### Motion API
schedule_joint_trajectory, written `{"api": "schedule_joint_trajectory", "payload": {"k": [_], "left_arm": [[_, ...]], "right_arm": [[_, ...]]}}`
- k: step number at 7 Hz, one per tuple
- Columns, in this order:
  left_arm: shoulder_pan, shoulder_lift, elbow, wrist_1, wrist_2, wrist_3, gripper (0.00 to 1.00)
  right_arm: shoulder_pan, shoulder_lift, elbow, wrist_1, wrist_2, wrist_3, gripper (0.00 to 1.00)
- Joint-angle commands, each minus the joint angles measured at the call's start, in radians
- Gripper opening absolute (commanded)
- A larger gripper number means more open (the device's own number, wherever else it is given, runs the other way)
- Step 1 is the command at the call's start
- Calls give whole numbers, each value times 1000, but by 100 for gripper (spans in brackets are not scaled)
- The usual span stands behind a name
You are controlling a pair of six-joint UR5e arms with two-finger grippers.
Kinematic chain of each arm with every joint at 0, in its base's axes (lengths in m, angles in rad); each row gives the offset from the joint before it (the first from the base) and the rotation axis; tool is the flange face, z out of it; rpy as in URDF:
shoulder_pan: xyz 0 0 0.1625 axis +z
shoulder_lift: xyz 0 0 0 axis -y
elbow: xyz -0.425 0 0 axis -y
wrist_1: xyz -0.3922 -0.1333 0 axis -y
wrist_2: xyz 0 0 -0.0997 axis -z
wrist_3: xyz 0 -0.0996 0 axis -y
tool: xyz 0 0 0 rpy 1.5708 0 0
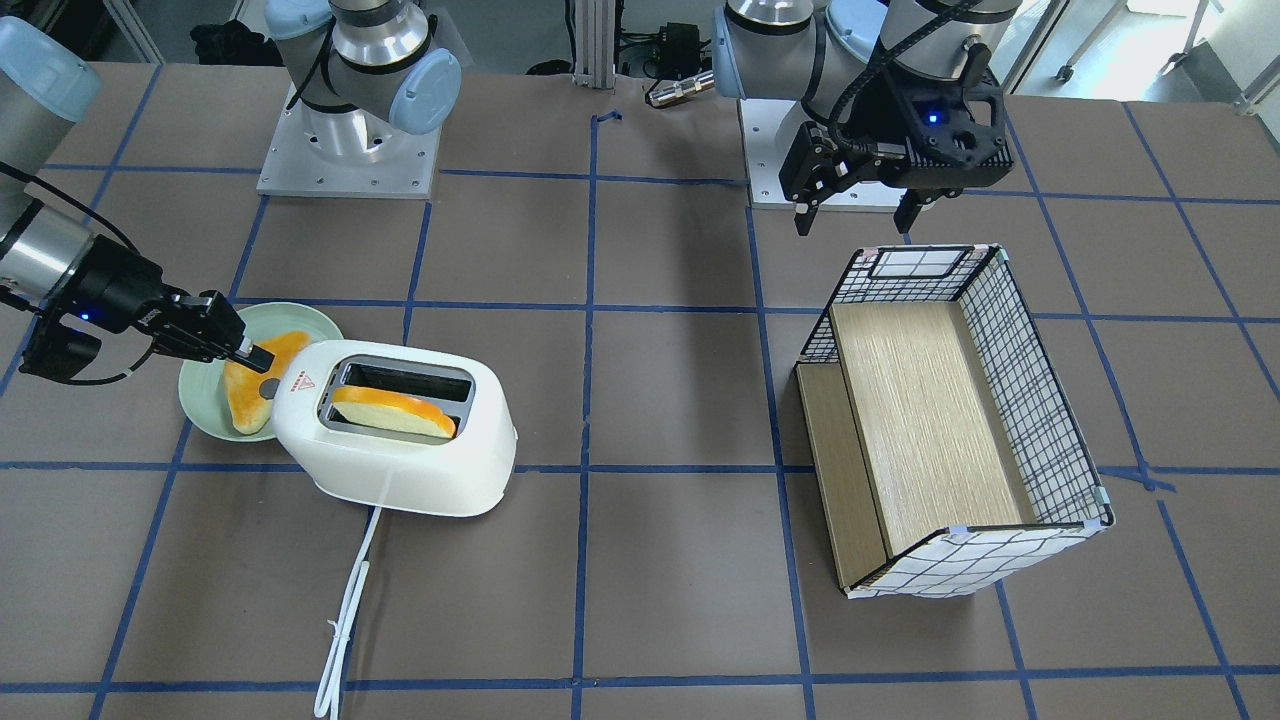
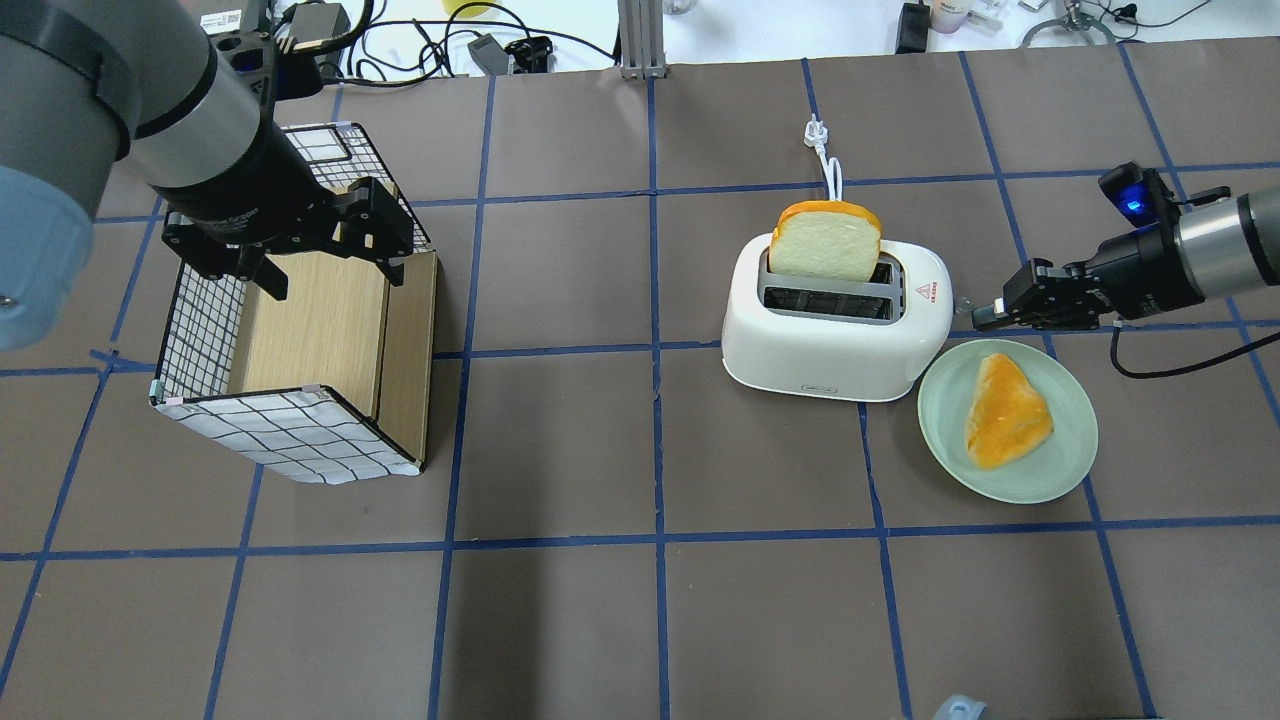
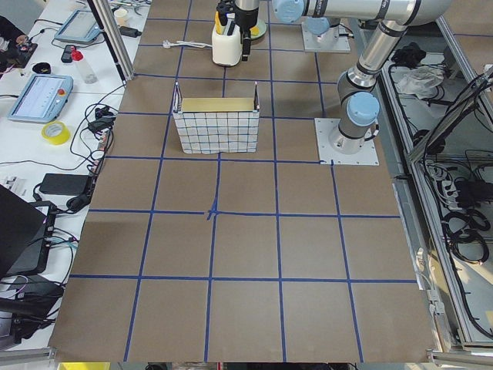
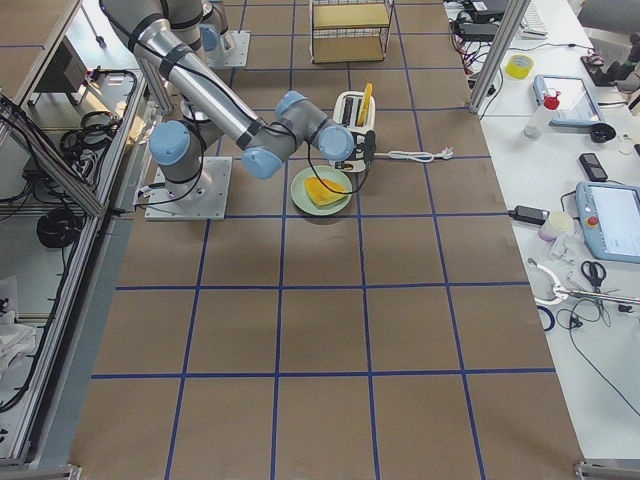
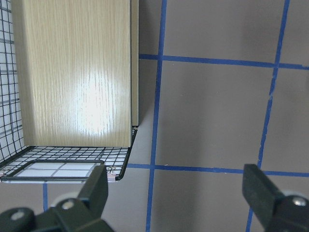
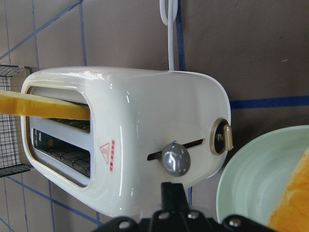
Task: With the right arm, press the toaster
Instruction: 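Push the toaster lever down with the right gripper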
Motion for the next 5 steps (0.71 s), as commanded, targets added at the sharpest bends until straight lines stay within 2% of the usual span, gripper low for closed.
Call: {"api": "schedule_joint_trajectory", "payload": {"k": [1, 5], "left_arm": [[0, 0, 0, 0, 0, 0, 100], [0, 0, 1, 0, -1, 0, 100]], "right_arm": [[0, 17, 10, -19, 10, 0, 0], [0, 68, 16, -72, 17, 0, 0]]}}
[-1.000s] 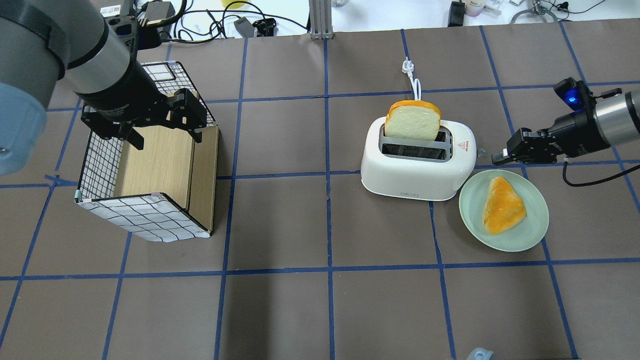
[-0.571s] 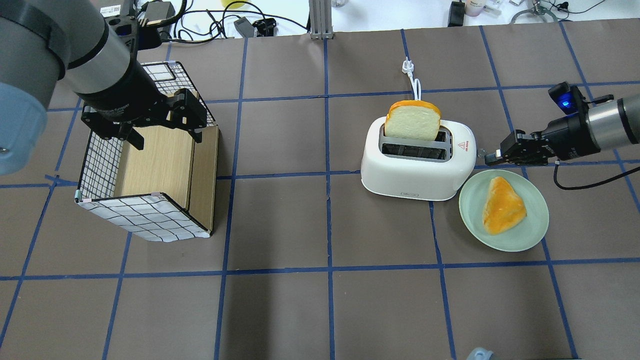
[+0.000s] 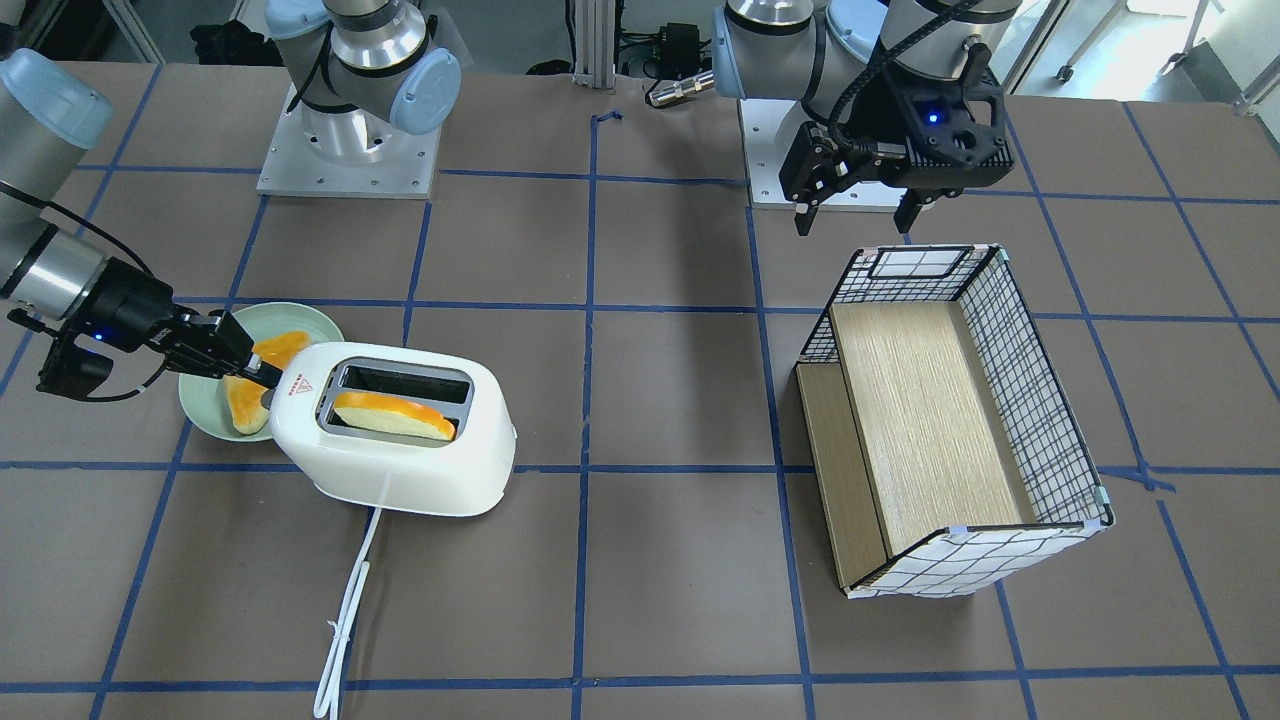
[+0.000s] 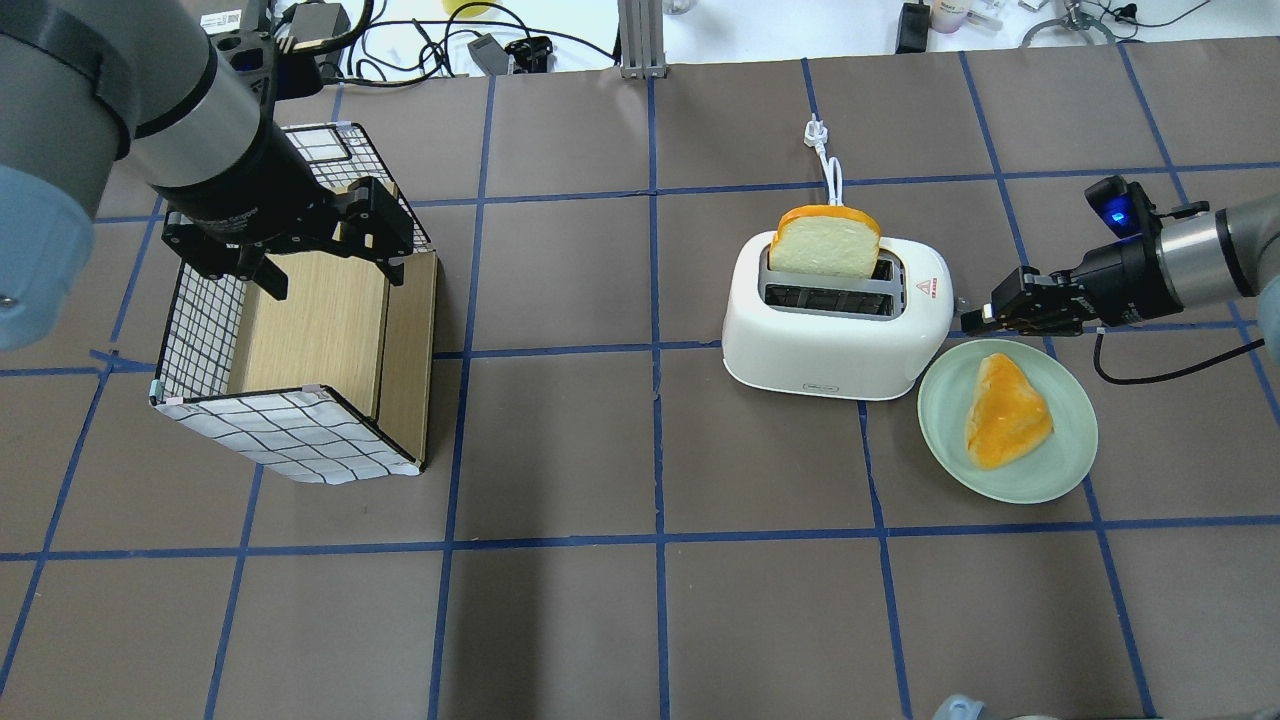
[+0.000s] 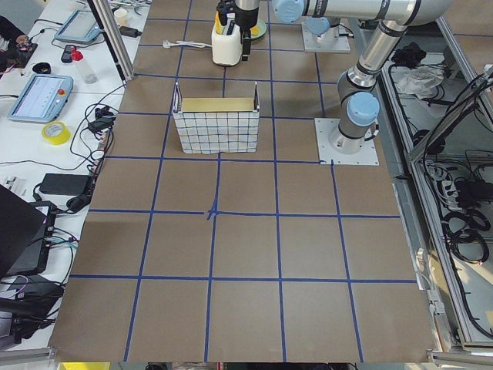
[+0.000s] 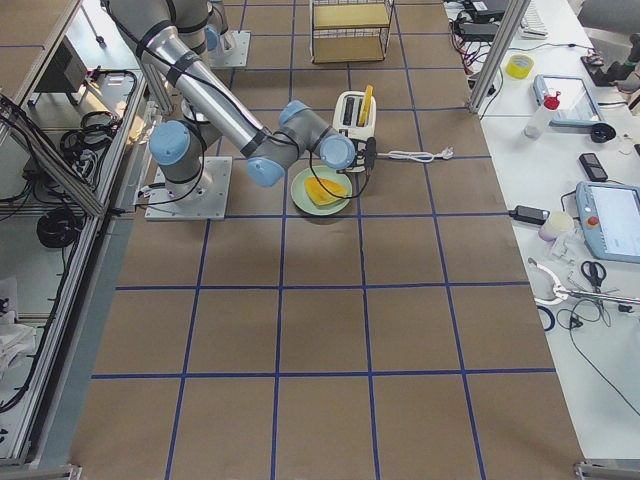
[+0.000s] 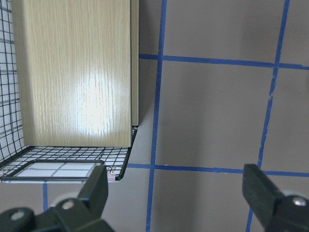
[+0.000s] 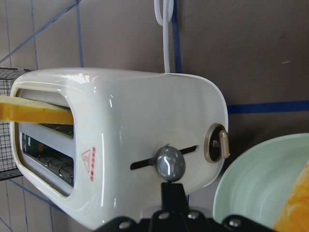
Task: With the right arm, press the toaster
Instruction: 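Push the toaster lever down with the right gripper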
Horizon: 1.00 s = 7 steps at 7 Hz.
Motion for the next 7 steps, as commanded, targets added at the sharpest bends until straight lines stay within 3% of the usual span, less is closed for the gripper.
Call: {"api": "schedule_joint_trajectory", "payload": {"k": [1, 7], "left_arm": [[0, 0, -1, 0, 0, 0, 100], [0, 0, 1, 0, 0, 0, 100]], "right_arm": [[0, 16, 0, -9, 1, 0, 0], [0, 42, -1, -60, 1, 13, 0]]}}
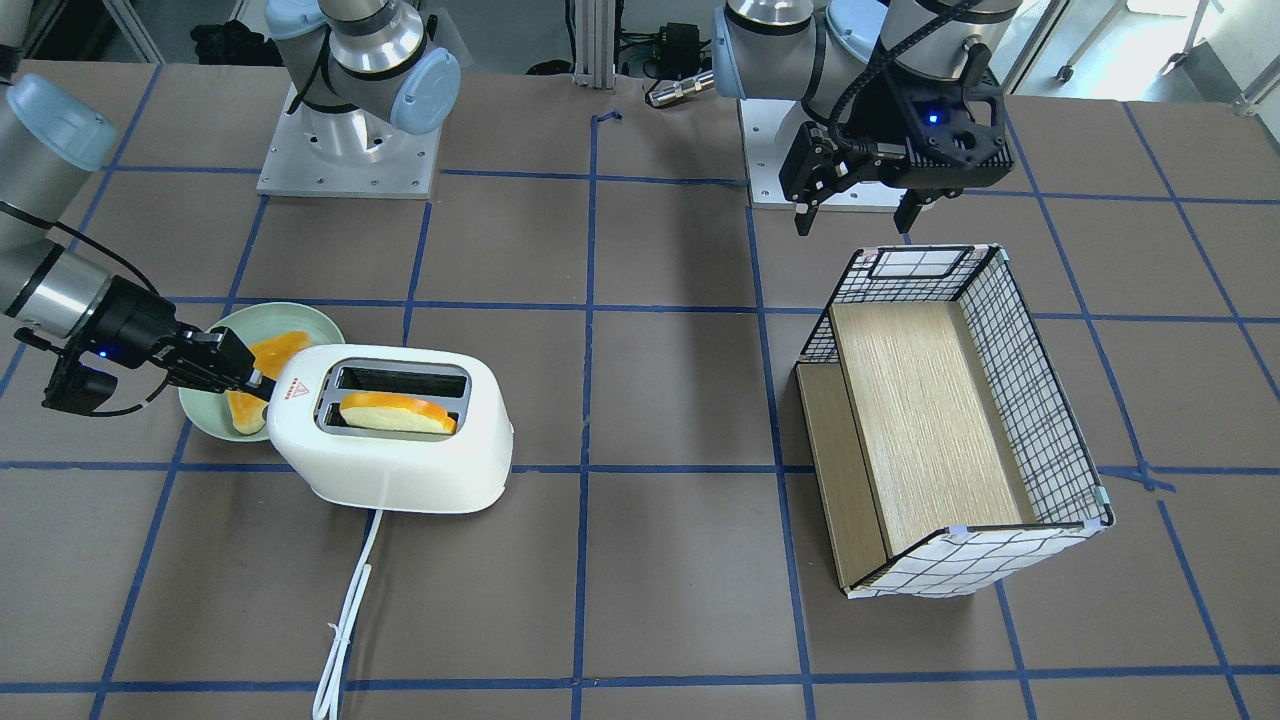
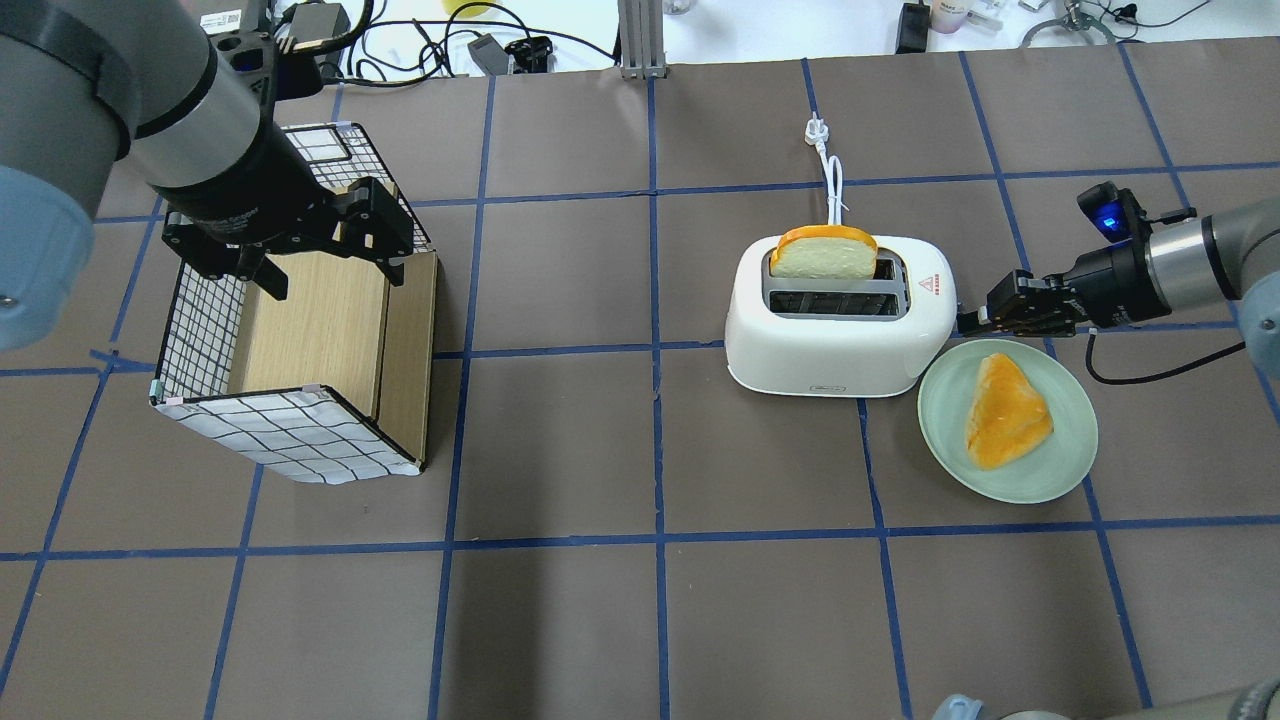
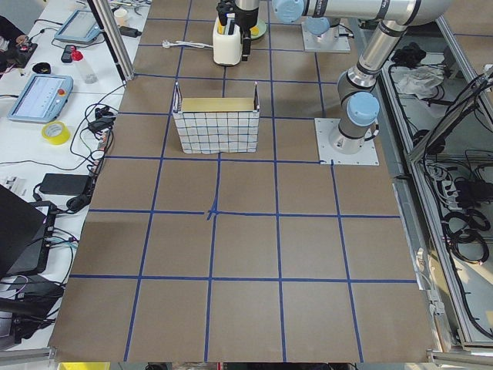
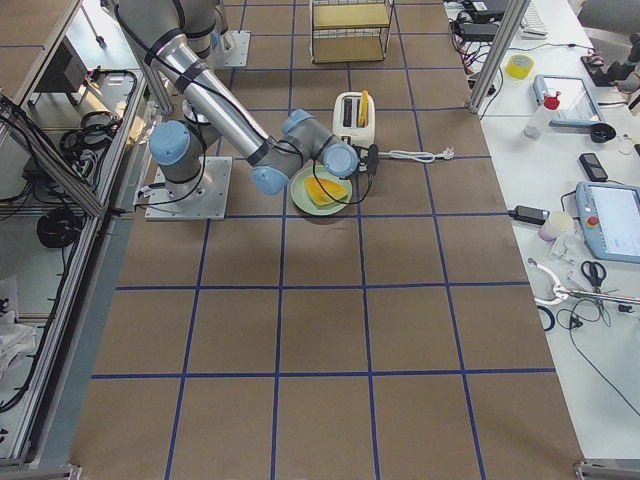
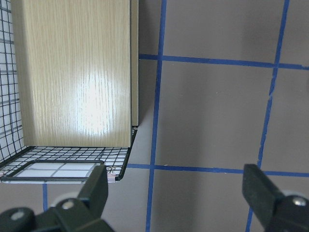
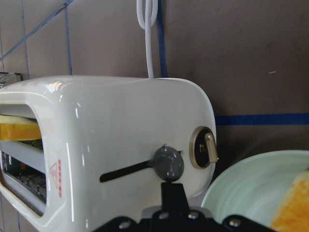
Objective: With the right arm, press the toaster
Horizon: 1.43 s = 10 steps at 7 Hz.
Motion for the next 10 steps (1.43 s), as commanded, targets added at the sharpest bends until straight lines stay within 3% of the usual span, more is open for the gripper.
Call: {"api": "schedule_joint_trajectory", "payload": {"k": [1, 4, 5, 6, 8, 10], "left_arm": [[0, 0, 1, 0, -1, 0, 100], [0, 0, 0, 0, 0, 0, 100], [0, 0, 1, 0, 0, 0, 100], [0, 0, 0, 0, 0, 0, 100], [0, 0, 0, 0, 0, 0, 100], [0, 0, 0, 0, 0, 0, 100]], "right_arm": [[0, -3, -3, -9, -1, 14, 0], [3, -35, -21, -5, -14, 133, 0], [5, -68, -23, -2, -18, 184, 8], [5, -102, -23, 11, -38, 216, 28], [5, -162, -93, 75, -165, 217, 100], [35, -165, -273, 246, -330, 217, 100]]}}
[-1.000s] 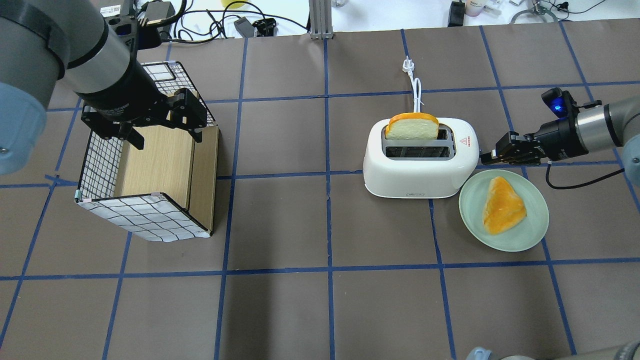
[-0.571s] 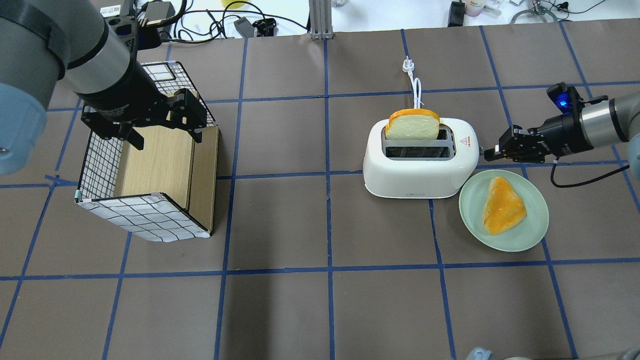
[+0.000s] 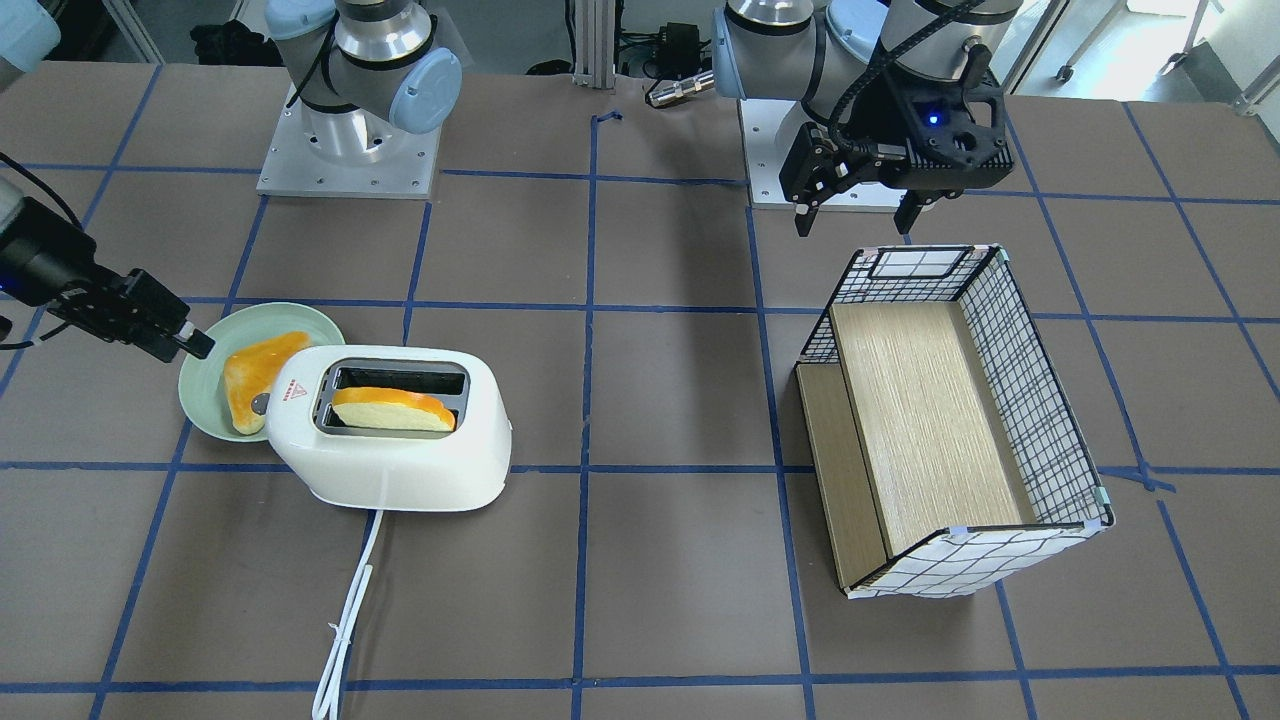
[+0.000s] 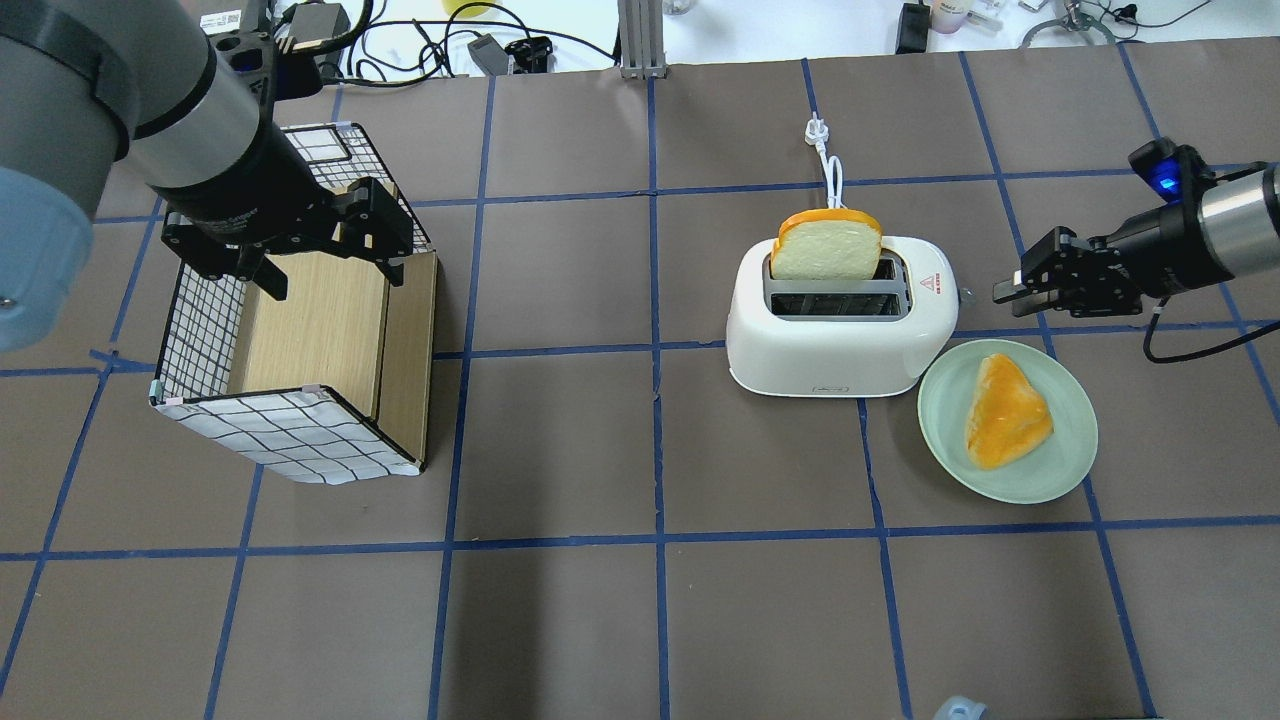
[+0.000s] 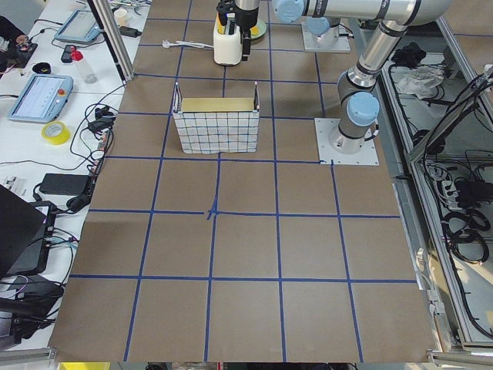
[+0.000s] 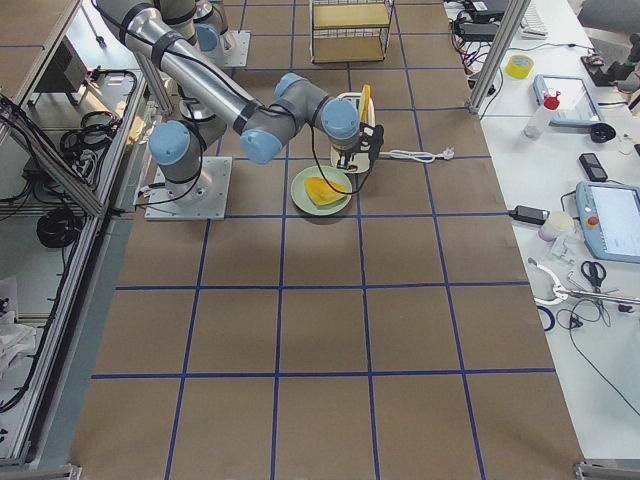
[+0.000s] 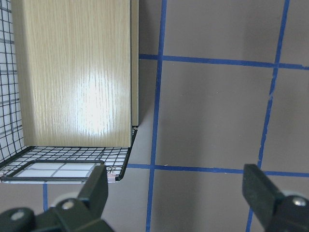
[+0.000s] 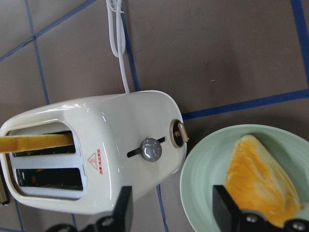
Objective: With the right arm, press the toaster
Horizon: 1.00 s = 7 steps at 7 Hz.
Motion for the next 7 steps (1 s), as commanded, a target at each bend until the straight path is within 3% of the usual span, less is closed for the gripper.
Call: {"api": "schedule_joint_trajectory", "payload": {"k": [1, 2, 4, 7], "left_arm": [[0, 0, 1, 0, 0, 0, 100], [0, 0, 0, 0, 0, 0, 100], [0, 0, 0, 0, -1, 0, 100], [0, 0, 0, 0, -1, 0, 100]], "right_arm": [[52, -10, -161, 107, -212, 2, 100], [107, -30, -192, 107, -309, 5, 100], [260, -50, -211, 105, -398, 112, 100], [441, -68, -212, 105, -400, 298, 100]]}}
